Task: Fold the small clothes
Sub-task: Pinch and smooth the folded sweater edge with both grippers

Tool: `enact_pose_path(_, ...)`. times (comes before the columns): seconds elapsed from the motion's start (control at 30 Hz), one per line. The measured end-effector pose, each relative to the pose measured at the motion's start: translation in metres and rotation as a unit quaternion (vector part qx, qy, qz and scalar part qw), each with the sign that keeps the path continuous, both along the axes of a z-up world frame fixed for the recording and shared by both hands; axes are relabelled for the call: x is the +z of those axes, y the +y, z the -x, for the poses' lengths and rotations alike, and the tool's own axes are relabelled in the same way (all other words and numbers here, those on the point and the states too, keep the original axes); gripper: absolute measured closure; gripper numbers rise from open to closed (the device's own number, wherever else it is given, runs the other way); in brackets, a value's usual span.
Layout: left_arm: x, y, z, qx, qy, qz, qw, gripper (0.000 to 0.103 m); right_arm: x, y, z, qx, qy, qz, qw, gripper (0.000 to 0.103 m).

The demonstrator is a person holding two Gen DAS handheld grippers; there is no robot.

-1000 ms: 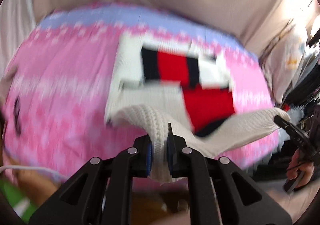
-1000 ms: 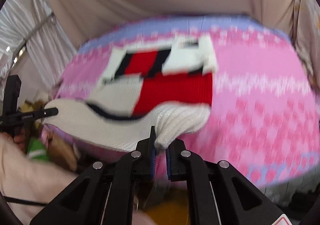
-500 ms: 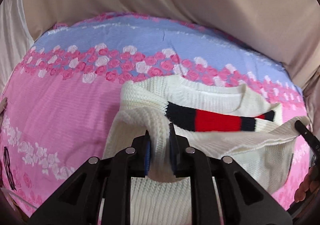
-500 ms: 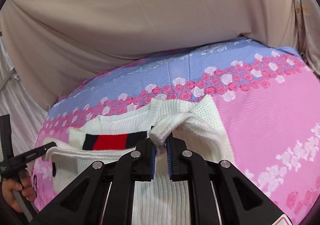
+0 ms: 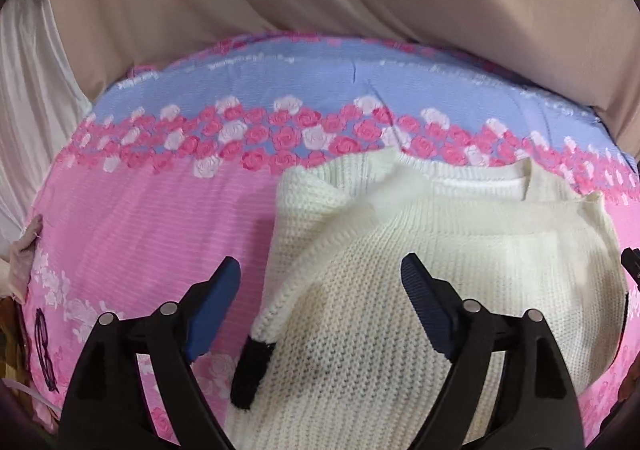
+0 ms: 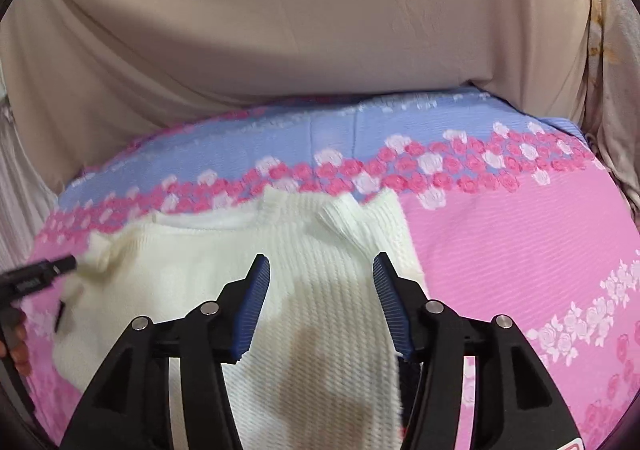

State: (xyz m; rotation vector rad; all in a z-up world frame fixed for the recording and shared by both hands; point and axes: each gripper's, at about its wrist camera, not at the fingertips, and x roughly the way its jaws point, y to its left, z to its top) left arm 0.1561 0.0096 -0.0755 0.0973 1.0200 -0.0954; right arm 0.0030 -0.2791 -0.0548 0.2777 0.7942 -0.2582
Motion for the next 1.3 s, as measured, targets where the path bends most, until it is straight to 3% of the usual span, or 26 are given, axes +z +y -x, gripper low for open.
enact_pose_path(0.2,-0.023,-0.001,-0.025,0.013,0.026,0.032,0.9991,0.024,-0.026,-0.023,-0.027,-0.015,0.030,-0.039,0.999,0.050)
enact_pose_path(0.27,-0.031,-0.003,-0.031,0.012,0.039,0.037,0.9985,0.041,-0.036,-0.024,-0.040,-0.009,0.046,-0.038,0.998,0.050)
enact_pose_path(0.3,-0.034,-0.004,-0.034,0.012,0.051,0.034,0.9980,0.060,-0.041,-0.023,-0.045,-0.006,0.055,-0.035,0.998,0.050)
enact_pose_path(0.33,-0.035,-0.003,-0.035,0.011,0.056,0.038,0.9976,0.091,-0.045,-0.021,-0.050,-0.003,0.064,-0.030,0.997,0.058)
enact_pose_path(0.37,-0.034,0.000,-0.036,0.007,0.063,0.055,0.9965,0.096,-0.047,-0.019,-0.052,0.001,0.068,-0.029,0.997,0.071)
enact_pose_path(0.4,-0.027,0.005,-0.034,0.009,0.061,0.076,0.9952,0.097,-0.047,-0.016,-0.053,0.008,0.071,-0.034,0.997,0.102)
enact_pose_path(0.47,-0.007,0.010,-0.028,0.012,0.035,0.083,0.9959,0.097,-0.039,-0.014,-0.050,0.012,0.061,-0.040,0.997,0.103)
enact_pose_path(0.6,0.051,0.014,-0.021,0.002,-0.024,0.116,0.9929,0.097,0.028,-0.012,-0.024,0.008,-0.041,-0.027,0.999,0.103)
enact_pose_path(0.67,0.058,0.009,-0.030,-0.002,-0.029,0.120,0.9924,0.097,0.064,-0.022,-0.013,-0.009,-0.089,-0.019,0.996,0.103)
enact_pose_path(0.73,0.047,0.001,-0.043,-0.002,-0.021,0.103,0.9944,0.097,0.080,-0.036,-0.014,-0.020,-0.107,-0.014,0.994,0.103)
enact_pose_path(0.8,0.028,-0.004,-0.052,0.001,0.002,0.098,0.9952,0.097,0.069,-0.047,-0.030,-0.009,-0.079,-0.018,0.997,0.103)
enact_pose_path(0.87,0.017,-0.007,-0.052,0.002,0.013,0.089,0.9960,0.097,0.036,-0.052,-0.049,0.007,-0.009,-0.029,1.000,0.100)
enact_pose_path(0.97,0.003,-0.007,-0.051,0.003,0.022,0.077,0.9968,0.097,-0.002,-0.045,-0.053,0.021,0.037,-0.038,0.998,0.089)
enact_pose_path(1.03,-0.004,-0.004,-0.051,0.009,0.029,0.074,0.9968,0.097,-0.021,-0.037,-0.056,0.029,0.058,-0.029,0.997,0.069)
enact_pose_path(1.1,-0.007,-0.002,-0.052,0.014,0.033,0.072,0.9968,0.097,-0.041,-0.033,-0.063,0.031,0.084,-0.025,0.996,0.065)
enact_pose_path(1.17,0.002,0.003,-0.050,0.016,0.027,0.080,0.9963,0.097,-0.052,-0.032,-0.070,0.028,0.100,-0.011,0.995,0.095)
enact_pose_path(1.2,0.007,0.005,-0.050,0.014,0.019,0.083,0.9963,0.097,-0.050,-0.031,-0.071,0.029,0.097,-0.008,0.995,0.102)
enact_pose_path(1.3,0.029,0.011,-0.050,0.011,-0.002,0.101,0.9949,0.096,0.001,-0.037,-0.058,0.005,0.019,-0.003,1.000,0.102)
